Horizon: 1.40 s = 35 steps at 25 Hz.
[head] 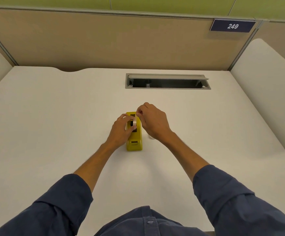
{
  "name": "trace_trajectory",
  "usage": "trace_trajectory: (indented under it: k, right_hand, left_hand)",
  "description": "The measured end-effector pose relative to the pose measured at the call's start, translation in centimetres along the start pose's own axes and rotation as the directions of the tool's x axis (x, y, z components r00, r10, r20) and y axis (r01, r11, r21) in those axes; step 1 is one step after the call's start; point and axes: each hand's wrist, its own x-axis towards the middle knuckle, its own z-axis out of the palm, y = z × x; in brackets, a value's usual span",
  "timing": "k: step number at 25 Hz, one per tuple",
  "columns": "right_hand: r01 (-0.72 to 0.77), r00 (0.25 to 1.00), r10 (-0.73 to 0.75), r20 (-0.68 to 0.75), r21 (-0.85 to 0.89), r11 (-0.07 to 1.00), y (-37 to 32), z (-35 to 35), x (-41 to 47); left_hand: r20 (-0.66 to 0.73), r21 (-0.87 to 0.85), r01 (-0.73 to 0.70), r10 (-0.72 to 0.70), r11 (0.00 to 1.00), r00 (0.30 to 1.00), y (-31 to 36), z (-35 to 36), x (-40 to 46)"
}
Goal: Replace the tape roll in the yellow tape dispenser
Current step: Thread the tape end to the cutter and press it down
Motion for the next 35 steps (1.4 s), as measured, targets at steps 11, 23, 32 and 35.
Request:
trace_trajectory:
  k: [11,23,32,35]
  right_hand:
    - [0.008,1.000,-0.008,0.008,-0.021,1.000,0.5,0.7,1.2]
    - [0.007,1.000,-0.006,0.015,-0.018,1.000,0.8,1.5,1.5]
    - [0.003,1.000,-0.003,0.024,-0.020,1.000,0.9,1.9,1.7]
    - [0.004,1.000,-0.003,0.027,-0.025,1.000,0.9,2.0,1.7]
  left_hand:
    - [0.044,-0.020,0.009,-0.008,1.000,0.999,-0.2,0.2,0.4]
    - [0.044,-0.155,0.067,-0.060,0.986,0.997,0.0,-0.5,0.3]
    - [0.029,-0.136,0.071,-0.068,0.988,0.997,0.4,-0.5,0.3]
    - [0.024,-0.135,0.075,-0.073,0.988,0.997,0.3,-0.6,0.2]
